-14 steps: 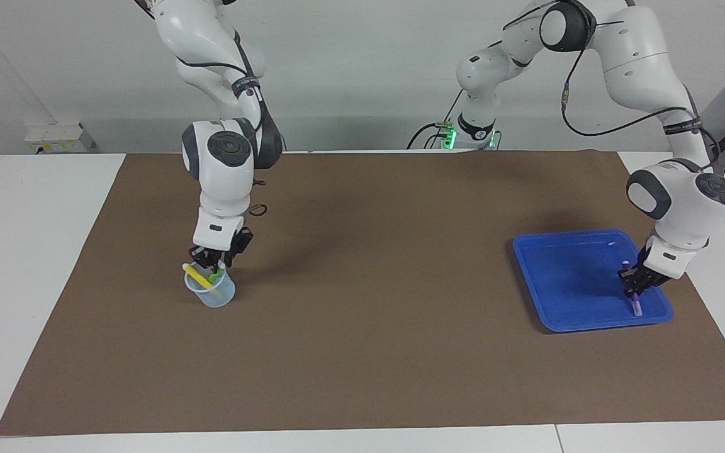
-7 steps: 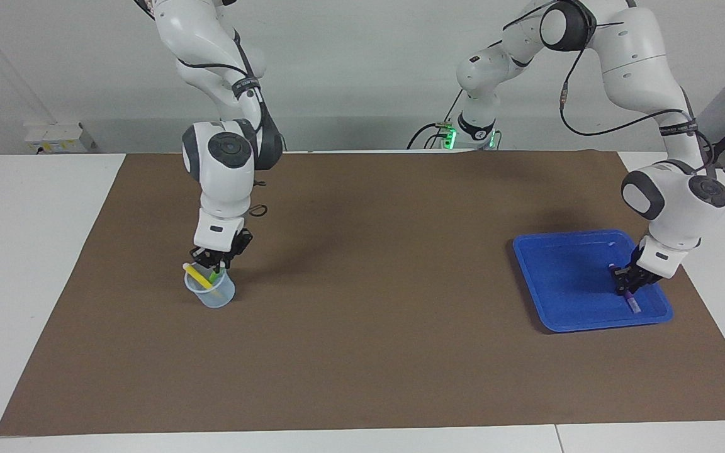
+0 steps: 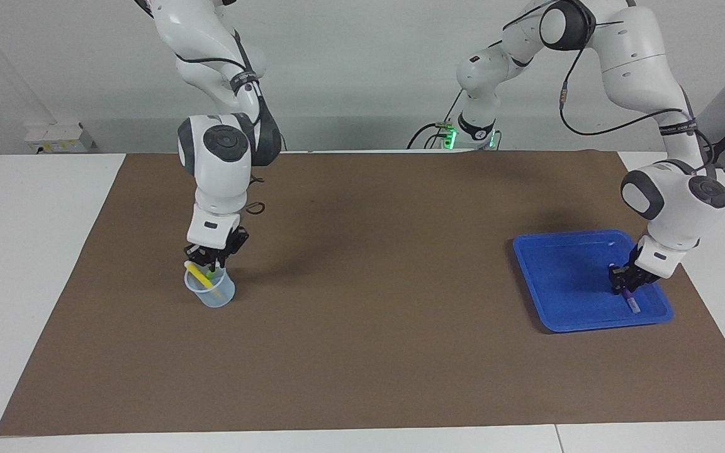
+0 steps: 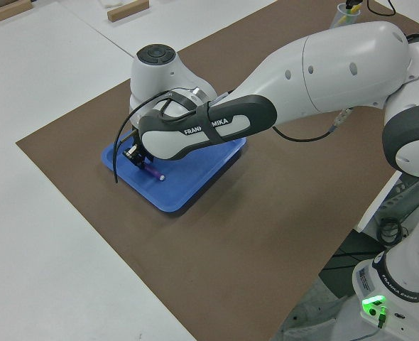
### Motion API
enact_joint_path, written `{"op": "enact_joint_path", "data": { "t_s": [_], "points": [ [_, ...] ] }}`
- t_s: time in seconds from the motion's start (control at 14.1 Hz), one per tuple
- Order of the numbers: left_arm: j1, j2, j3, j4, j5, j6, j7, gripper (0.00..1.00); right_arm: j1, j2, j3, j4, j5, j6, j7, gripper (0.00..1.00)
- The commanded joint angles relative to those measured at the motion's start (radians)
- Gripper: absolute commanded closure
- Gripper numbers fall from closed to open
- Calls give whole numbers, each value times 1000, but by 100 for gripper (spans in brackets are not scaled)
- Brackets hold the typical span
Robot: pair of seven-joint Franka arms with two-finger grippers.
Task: Right arm passes pens to left for tray arrangement
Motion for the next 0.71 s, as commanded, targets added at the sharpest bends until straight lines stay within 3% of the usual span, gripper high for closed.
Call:
{"op": "enact_joint_path", "data": {
  "t_s": [0.0,0.43,0.64],
  "points": [
    [-22,-20,-5,57,8,-110,-5,62,-28,-11,10,73,60,-83,-53,94],
    [-28,-92,-6,71,-124,-219,-20,57,-55,-132,7,87,237,-141,-43,94],
    [-101,-145,-6,70,-213,-313,-191,54,-57,-132,6,174,314,-246,-1,94]
  ]
}}
